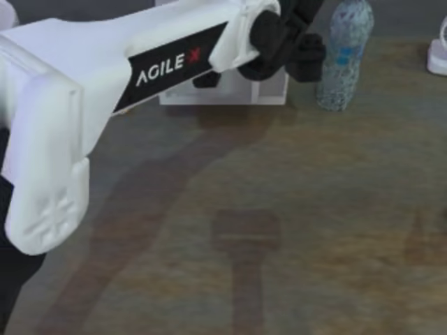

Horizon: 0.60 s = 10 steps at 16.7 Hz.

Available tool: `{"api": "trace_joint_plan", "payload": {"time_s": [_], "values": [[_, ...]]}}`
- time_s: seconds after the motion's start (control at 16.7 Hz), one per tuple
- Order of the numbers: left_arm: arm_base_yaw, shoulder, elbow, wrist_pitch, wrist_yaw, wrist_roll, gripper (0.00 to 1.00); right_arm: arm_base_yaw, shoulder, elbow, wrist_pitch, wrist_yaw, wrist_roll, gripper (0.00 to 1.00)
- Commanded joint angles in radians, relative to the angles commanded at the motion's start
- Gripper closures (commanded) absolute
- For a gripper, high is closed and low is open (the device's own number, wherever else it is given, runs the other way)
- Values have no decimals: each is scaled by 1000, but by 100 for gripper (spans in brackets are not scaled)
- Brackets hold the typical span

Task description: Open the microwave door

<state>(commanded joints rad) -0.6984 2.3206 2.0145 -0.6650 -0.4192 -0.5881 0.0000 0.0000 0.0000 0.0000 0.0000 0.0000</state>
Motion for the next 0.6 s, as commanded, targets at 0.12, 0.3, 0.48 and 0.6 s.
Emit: {"api": "trace_joint_plan", "payload": {"time_s": [0.12,0.3,0.48,0.6], "values": [[20,83,46,33,12,18,0,0,0,0,0,0,0,0],[41,145,89,66,25,38,0,0,0,0,0,0,0,0],[41,146,90,66,26,38,0,0,0,0,0,0,0,0],[41,146,90,66,26,38,15,0,0,0,0,0,0,0]]}}
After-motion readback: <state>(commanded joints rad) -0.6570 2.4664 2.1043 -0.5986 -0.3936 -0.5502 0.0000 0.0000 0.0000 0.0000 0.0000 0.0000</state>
